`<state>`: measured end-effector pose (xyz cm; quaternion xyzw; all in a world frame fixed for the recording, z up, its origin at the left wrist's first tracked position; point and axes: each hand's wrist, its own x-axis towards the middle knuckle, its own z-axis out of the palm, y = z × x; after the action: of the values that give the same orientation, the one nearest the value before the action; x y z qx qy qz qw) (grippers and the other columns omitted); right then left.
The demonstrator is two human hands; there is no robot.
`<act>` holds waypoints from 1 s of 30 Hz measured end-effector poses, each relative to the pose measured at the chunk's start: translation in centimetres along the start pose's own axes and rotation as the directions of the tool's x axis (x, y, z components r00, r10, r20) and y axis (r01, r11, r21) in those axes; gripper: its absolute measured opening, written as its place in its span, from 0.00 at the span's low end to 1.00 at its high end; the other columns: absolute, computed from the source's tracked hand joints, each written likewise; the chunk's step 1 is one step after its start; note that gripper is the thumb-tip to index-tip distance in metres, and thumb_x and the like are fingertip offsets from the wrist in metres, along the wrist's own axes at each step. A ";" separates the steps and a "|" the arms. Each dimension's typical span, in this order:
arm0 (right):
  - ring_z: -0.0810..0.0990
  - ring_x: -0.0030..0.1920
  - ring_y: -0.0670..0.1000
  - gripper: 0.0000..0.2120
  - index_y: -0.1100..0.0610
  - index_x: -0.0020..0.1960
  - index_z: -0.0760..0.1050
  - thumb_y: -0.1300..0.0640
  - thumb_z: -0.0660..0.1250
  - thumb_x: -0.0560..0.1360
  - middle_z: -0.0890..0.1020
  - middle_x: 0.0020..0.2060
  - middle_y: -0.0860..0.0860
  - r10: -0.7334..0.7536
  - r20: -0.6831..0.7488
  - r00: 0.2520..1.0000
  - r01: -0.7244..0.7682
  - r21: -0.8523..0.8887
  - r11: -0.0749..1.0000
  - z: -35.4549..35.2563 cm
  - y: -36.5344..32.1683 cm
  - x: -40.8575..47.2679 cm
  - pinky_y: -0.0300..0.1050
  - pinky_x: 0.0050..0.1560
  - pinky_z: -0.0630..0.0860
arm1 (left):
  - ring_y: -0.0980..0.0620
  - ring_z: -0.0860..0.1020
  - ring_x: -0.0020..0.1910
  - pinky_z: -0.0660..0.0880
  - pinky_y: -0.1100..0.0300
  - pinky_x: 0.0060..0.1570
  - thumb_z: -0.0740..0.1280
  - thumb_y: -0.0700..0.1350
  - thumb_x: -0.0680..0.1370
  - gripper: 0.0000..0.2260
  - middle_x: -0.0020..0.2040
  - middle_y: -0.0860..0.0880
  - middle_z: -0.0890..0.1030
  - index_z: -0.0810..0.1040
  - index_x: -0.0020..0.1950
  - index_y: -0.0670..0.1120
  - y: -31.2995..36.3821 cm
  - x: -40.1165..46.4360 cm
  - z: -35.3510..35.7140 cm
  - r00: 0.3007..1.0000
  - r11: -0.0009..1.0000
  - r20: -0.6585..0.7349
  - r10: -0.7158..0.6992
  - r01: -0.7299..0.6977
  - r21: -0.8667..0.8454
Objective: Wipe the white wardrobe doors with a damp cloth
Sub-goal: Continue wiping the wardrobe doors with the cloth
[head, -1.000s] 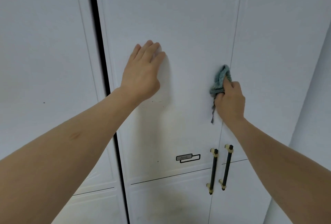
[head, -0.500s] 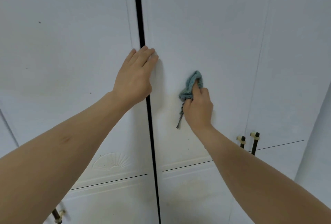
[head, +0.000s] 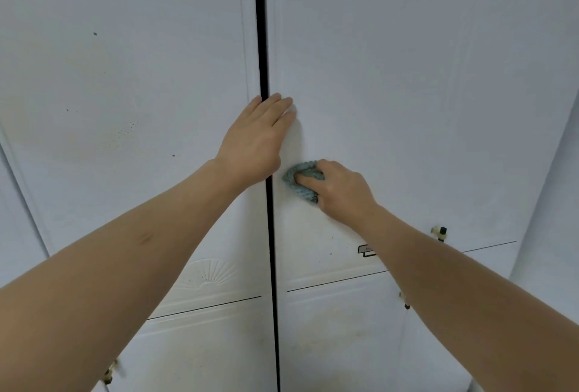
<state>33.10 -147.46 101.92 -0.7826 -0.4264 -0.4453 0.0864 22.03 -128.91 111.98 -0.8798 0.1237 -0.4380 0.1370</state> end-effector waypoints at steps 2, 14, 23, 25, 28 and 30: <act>0.79 0.47 0.59 0.19 0.43 0.64 0.79 0.51 0.73 0.73 0.78 0.51 0.54 0.143 -0.023 0.990 -0.141 0.056 0.988 -1.0 2.4 -0.2 0.47 0.35 0.76 | 0.38 0.65 0.76 0.58 0.43 0.77 0.60 0.27 0.67 0.33 0.74 0.39 0.71 0.71 0.73 0.36 0.4 0.3 0.0 1.000 1.000 0.014 -0.006 0.006 0.002; 0.72 0.43 0.51 0.28 0.46 0.78 0.64 0.57 0.61 0.78 0.73 0.55 0.51 0.368 -0.200 0.908 -0.316 0.249 0.916 -7.1 2.9 10.9 0.46 0.41 0.71 | 0.35 0.77 0.62 0.75 0.42 0.60 0.55 0.29 0.66 0.31 0.66 0.37 0.77 0.75 0.68 0.35 0.9 2.2 -0.3 0.971 0.982 -0.185 -0.154 0.129 -0.138; 0.77 0.45 0.59 0.26 0.44 0.70 0.74 0.55 0.72 0.73 0.76 0.50 0.55 -0.142 0.151 0.978 0.138 0.039 0.990 0.3 -0.9 -0.1 0.45 0.33 0.68 | 0.36 0.78 0.56 0.75 0.43 0.51 0.51 0.33 0.66 0.28 0.60 0.38 0.79 0.77 0.64 0.35 2.5 1.7 0.8 0.975 0.985 -0.193 -0.109 0.080 -0.152; 0.77 0.41 0.59 0.26 0.47 0.66 0.79 0.58 0.76 0.68 0.76 0.46 0.56 -0.213 0.143 0.967 0.220 -0.037 0.975 1.1 0.6 -1.8 0.44 0.28 0.66 | 0.35 0.78 0.56 0.76 0.43 0.53 0.52 0.32 0.68 0.27 0.60 0.37 0.80 0.77 0.63 0.34 3.0 1.7 1.4 0.985 0.991 -0.164 -0.057 0.035 -0.133; 0.78 0.43 0.58 0.23 0.44 0.64 0.79 0.54 0.76 0.70 0.77 0.47 0.54 -0.105 0.052 0.993 0.106 -0.019 0.994 -0.1 3.3 -1.1 0.45 0.29 0.70 | 0.36 0.75 0.65 0.71 0.43 0.64 0.57 0.31 0.67 0.28 0.66 0.37 0.76 0.76 0.67 0.35 4.0 2.0 2.4 0.994 0.993 -0.096 -0.054 0.044 -0.105; 0.78 0.48 0.59 0.21 0.41 0.67 0.76 0.50 0.72 0.75 0.77 0.52 0.53 0.096 -0.013 0.995 -0.095 0.030 0.995 -2.2 5.3 0.0 0.49 0.36 0.76 | 0.36 0.71 0.69 0.68 0.43 0.68 0.57 0.31 0.66 0.30 0.70 0.38 0.74 0.73 0.69 0.36 4.8 2.4 2.8 0.994 0.992 -0.051 -0.094 0.089 -0.093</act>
<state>35.65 -151.93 104.50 -0.7976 -0.3944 -0.4398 0.1220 25.22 -133.82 110.48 -0.8774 0.1065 -0.4620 0.0731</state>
